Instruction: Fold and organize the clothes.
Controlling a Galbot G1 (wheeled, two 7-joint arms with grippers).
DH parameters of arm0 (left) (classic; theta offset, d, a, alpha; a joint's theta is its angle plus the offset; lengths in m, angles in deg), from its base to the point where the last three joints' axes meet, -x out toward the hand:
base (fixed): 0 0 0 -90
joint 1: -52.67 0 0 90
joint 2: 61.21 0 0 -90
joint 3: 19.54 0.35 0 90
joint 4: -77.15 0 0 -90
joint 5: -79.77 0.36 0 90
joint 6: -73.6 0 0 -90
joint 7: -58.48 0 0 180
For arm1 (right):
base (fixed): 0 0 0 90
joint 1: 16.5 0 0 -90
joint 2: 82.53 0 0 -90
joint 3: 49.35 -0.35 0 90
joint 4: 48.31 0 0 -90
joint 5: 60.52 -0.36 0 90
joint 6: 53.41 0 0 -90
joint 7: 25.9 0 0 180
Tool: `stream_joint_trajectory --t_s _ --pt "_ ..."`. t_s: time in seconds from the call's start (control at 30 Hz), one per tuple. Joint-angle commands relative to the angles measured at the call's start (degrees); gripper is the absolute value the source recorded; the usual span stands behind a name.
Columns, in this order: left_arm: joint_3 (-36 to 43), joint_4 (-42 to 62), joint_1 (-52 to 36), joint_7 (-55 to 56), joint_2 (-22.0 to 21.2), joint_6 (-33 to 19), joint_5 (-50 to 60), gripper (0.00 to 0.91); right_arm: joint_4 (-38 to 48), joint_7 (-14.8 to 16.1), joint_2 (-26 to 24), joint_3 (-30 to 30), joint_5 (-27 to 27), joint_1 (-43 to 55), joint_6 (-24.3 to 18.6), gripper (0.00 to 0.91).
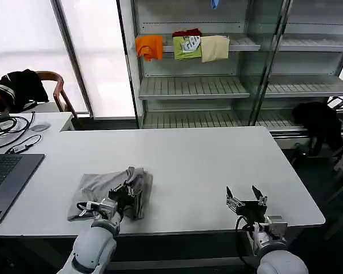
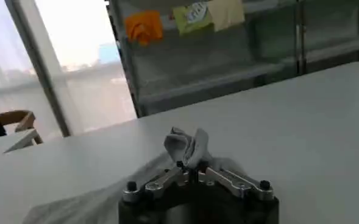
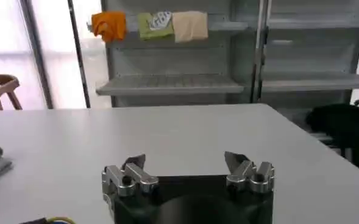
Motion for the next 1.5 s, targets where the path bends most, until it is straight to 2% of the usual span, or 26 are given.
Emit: stream_joint_trajectory --t_s 0.03,0.2,0.23,0.27,0.3,0.43,0.53,0.73,0.8,0.87,0.97,1.17,1.5 --pt "2.4 1.39 -2.61 0.17 -0.51 0.54 0.08 0.01 0.22 0.04 0.15 0.44 0.45 -0.07 -0.16 0.907" --pt "2.54 1.5 -4.36 0.22 0.31 0.97 -0.39 0.02 0.52 0.07 0.61 1.64 1.22 0.02 -0.17 0.907" --pt "2.74 1.62 -4.62 -0.02 0.46 0.75 -0.4 0.272 0.59 0.06 0.69 1.86 1.34 0.07 -0.16 0.907" --pt "2.98 1.71 -4.7 -0.3 0.48 0.44 -0.44 0.685 0.73 0.05 0.72 2.12 1.52 0.12 -0.19 0.907" --pt "3.26 1.8 -4.65 -0.52 0.33 -0.04 -0.46 0.907 0.79 0.03 0.72 2.25 1.57 0.14 -0.2 0.907" --pt "4.77 2.69 -4.68 -1.44 -0.18 -3.64 -4.43 0.907 1.19 0.04 0.9 2.59 2.01 0.46 -0.2 0.907" --pt "5.44 2.39 -4.64 -2.11 0.06 -4.44 -6.65 0.907 1.71 0.01 1.04 3.0 2.56 0.55 -0.31 0.907" --pt "6.49 -2.75 -4.28 -1.6 0.72 -3.1 -25.34 0.907 2.87 -0.06 1.15 3.64 3.21 1.3 -0.42 0.907" --pt "6.14 -7.42 -3.96 -0.2 0.49 -1.42 -32.51 0.907 3.13 -0.14 1.14 4.08 3.28 1.79 -0.41 0.907" --pt "5.37 -9.16 -3.92 1.33 0.62 -1.34 -33.75 0.907 3.12 -0.14 1.04 4.41 3.32 2.16 -0.29 0.907" --pt "1.62 -12.98 -4.05 6.01 2.71 0.35 -35.64 0.907 2.66 -0.07 0.63 4.97 3.2 2.77 -0.04 0.907" --pt "-11.88 -15.73 -1.43 9.32 10.28 2.04 -35.84 0.907 2.59 -0.22 -0.22 7.04 1.02 5.72 0.47 0.907" --pt "-24.31 -7.96 5.38 7.71 11.23 2.96 -35.6 0.907 4.37 -0.18 -0.81 9.45 0.24 9.63 1.42 0.907"
